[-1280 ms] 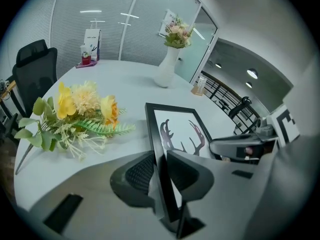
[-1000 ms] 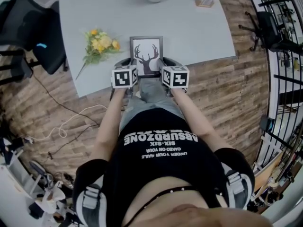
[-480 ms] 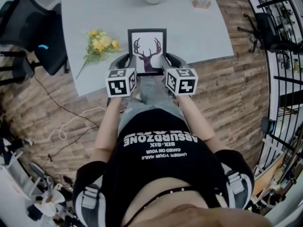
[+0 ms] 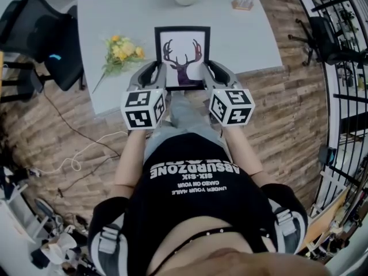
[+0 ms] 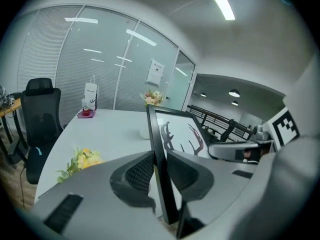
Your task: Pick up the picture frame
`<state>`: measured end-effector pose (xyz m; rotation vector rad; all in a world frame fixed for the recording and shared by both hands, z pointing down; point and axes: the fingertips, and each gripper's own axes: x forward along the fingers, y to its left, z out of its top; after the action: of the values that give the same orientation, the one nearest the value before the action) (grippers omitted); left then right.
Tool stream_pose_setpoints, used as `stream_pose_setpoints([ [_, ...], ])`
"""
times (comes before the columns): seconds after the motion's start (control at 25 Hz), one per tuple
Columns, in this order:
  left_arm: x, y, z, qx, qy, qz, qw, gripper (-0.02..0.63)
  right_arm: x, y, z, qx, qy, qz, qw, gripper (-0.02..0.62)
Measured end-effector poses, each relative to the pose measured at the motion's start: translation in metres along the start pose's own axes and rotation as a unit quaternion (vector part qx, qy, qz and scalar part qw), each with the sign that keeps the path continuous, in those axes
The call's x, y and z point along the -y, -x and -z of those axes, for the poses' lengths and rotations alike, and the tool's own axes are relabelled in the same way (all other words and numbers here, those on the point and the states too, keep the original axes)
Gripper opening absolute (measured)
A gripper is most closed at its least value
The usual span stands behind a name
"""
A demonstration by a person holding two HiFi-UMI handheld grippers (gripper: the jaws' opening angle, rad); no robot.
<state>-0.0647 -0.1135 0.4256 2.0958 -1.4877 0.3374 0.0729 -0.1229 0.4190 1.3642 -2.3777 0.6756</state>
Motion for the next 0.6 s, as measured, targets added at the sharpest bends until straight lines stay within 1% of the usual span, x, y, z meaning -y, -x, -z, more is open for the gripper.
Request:
stream_pose_setpoints([
  [0.4,0.027,0.041,-0.027,0.051,-0.016,0.004,0.9986,0.094,-0.013,0.043,-0.028,0.053,0.005,-0.015,0.998,0.089],
  [0.6,0.035,0.055,-0.027,0.060,-0.008,0.008,0.9981,0.092,-0.020,0.061,-0.029,0.065,0.011,-0.019,0.998,0.089],
])
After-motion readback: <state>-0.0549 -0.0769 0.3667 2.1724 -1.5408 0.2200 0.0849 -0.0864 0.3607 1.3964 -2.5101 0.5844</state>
